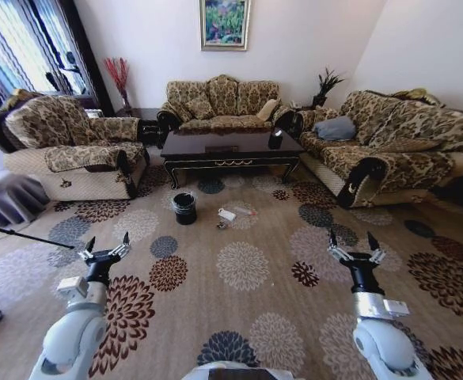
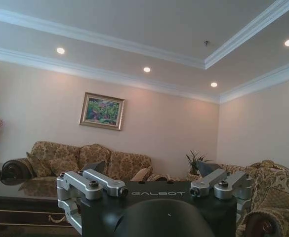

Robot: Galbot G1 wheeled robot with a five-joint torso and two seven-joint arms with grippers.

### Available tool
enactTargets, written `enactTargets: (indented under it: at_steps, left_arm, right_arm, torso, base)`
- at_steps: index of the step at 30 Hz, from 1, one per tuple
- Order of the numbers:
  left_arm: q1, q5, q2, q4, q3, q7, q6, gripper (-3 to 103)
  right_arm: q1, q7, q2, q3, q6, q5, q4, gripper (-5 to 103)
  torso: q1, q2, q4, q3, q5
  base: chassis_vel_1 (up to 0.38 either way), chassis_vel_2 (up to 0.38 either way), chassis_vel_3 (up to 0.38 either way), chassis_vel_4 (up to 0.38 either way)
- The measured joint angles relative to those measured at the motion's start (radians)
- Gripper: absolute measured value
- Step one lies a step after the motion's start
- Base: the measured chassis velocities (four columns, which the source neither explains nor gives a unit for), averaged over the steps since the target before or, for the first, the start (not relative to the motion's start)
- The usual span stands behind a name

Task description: Move to the front of the table and pick up the trash from the floor, then place it into the trash bin.

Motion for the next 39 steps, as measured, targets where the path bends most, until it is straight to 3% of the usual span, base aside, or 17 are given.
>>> enactTargets:
  at_steps: [8, 32, 37, 39]
  left_arm:
    - [-0.014, 0.013, -0.012, 0.011, 0.010, -0.009, -0.016, 100]
    - [0.006, 0.023, -0.044, 0.004, 0.010, -0.011, -0.022, 100]
    - [0.008, 0.025, -0.045, 0.000, 0.010, 0.001, -0.023, 100]
    - [0.008, 0.025, -0.045, -0.001, 0.010, 0.009, -0.025, 100]
  right_arm:
    - [0.007, 0.015, 0.010, 0.000, -0.019, 0.014, -0.004, 100]
    - [0.022, 0.031, 0.024, -0.001, -0.023, -0.007, -0.022, 100]
    - [0.027, 0.049, 0.035, -0.002, -0.098, 0.000, 0.012, 100]
    - [0.034, 0.080, 0.037, -0.011, -0.161, 0.023, 0.043, 100]
  torso:
    - [-0.008, -0.018, -0.0003, -0.010, 0.0001]
    - [-0.066, -0.147, -0.0002, -0.080, 0.0000]
    - [-0.077, -0.171, -0.0002, -0.093, 0.0000]
    - [-0.084, -0.185, -0.0002, -0.101, 0.0000]
  base:
    - [0.000, 0.000, 0.000, 0.000]
    - [0.000, 0.000, 0.000, 0.000]
    - [0.000, 0.000, 0.000, 0.000]
    - [0.000, 0.000, 0.000, 0.000]
